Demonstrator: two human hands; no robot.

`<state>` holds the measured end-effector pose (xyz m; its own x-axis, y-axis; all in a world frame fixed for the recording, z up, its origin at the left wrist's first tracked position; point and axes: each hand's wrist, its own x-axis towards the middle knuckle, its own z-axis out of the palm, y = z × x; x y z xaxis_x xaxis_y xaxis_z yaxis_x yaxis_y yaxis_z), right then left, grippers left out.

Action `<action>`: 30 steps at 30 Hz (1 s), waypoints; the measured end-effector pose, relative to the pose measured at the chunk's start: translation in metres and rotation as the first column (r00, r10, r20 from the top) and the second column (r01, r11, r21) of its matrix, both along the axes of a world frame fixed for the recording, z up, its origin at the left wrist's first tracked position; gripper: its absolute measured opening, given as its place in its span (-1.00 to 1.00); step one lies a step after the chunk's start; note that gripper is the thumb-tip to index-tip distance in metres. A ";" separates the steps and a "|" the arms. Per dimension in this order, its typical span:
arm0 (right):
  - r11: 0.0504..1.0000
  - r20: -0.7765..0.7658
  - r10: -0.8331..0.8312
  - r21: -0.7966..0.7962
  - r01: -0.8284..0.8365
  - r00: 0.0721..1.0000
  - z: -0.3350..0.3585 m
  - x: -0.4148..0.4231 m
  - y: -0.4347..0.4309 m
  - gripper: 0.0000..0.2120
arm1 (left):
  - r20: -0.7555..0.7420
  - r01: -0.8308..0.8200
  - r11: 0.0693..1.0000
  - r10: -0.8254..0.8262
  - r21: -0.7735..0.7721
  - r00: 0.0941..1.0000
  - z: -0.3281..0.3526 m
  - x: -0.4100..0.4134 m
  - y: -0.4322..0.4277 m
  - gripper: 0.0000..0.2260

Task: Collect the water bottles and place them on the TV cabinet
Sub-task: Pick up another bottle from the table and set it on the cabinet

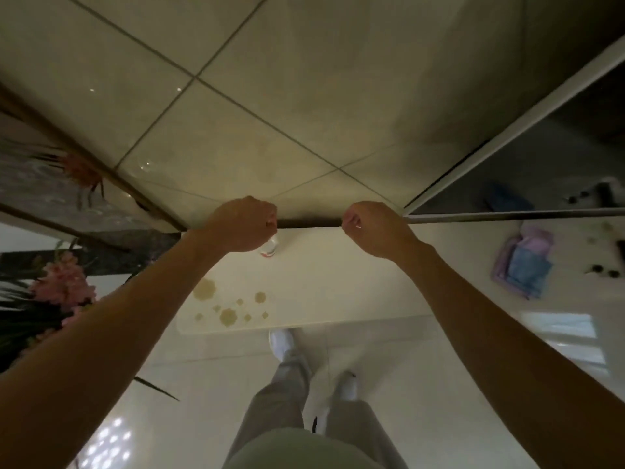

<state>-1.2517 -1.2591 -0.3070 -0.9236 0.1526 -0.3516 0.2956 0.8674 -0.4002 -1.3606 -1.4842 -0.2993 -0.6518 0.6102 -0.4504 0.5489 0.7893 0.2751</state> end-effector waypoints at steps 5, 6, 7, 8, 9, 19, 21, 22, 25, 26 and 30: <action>0.994 -0.138 -0.108 0.013 0.111 0.985 0.030 0.071 0.022 -0.80 | -0.008 0.211 0.976 -0.212 -0.060 0.977 0.037 0.035 0.041 -0.79; 0.991 -0.170 -0.132 0.016 0.136 0.977 0.036 0.088 0.026 -0.80 | -0.011 0.259 0.964 -0.260 -0.066 0.966 0.044 0.047 0.053 -0.79; 0.986 -0.193 -0.158 0.017 0.165 0.968 0.041 0.106 0.030 -0.80 | -0.018 0.300 0.952 -0.302 -0.064 0.953 0.051 0.059 0.065 -0.80; 0.981 -0.207 -0.186 0.024 0.195 0.960 0.047 0.125 0.034 -0.80 | -0.035 0.336 0.940 -0.339 -0.057 0.940 0.057 0.074 0.078 -0.80; 0.974 -0.219 -0.212 0.034 0.224 0.953 0.053 0.145 0.038 -0.79 | -0.062 0.373 0.927 -0.375 -0.049 0.925 0.064 0.089 0.090 -0.81; 0.815 -0.240 -0.544 0.075 0.574 0.804 0.093 0.398 0.044 -0.73 | -0.098 0.676 0.737 -0.675 -0.030 0.731 0.092 0.314 0.154 -0.79; 0.780 -0.255 -0.586 0.080 0.621 0.769 0.094 0.449 0.036 -0.73 | -0.103 0.738 0.673 -0.738 -0.053 0.666 0.092 0.363 0.160 -0.76; 0.759 -0.256 -0.611 0.081 0.646 0.749 0.095 0.475 0.033 -0.73 | -0.107 0.763 0.643 -0.765 -0.070 0.635 0.093 0.387 0.164 -0.74; 0.682 -0.269 -0.687 0.081 0.727 0.674 0.101 0.555 0.024 -0.74 | -0.128 0.821 0.562 -0.826 -0.100 0.549 0.107 0.450 0.181 -0.73; 0.652 -0.290 -0.707 0.086 0.753 0.645 0.104 0.581 0.021 -0.74 | -0.143 0.838 0.536 -0.841 -0.100 0.521 0.112 0.470 0.188 -0.73; 0.508 -0.361 -0.778 0.120 0.853 0.514 0.124 0.677 0.015 -0.75 | -0.159 0.902 0.423 -0.900 -0.089 0.407 0.136 0.549 0.217 -0.74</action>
<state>-0.5748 -1.2442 -0.1835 -0.3759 0.9263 0.0264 0.8561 0.3580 -0.3727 -0.8114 -1.2671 -0.1637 0.2188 0.8928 -0.3937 0.9754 -0.1892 0.1129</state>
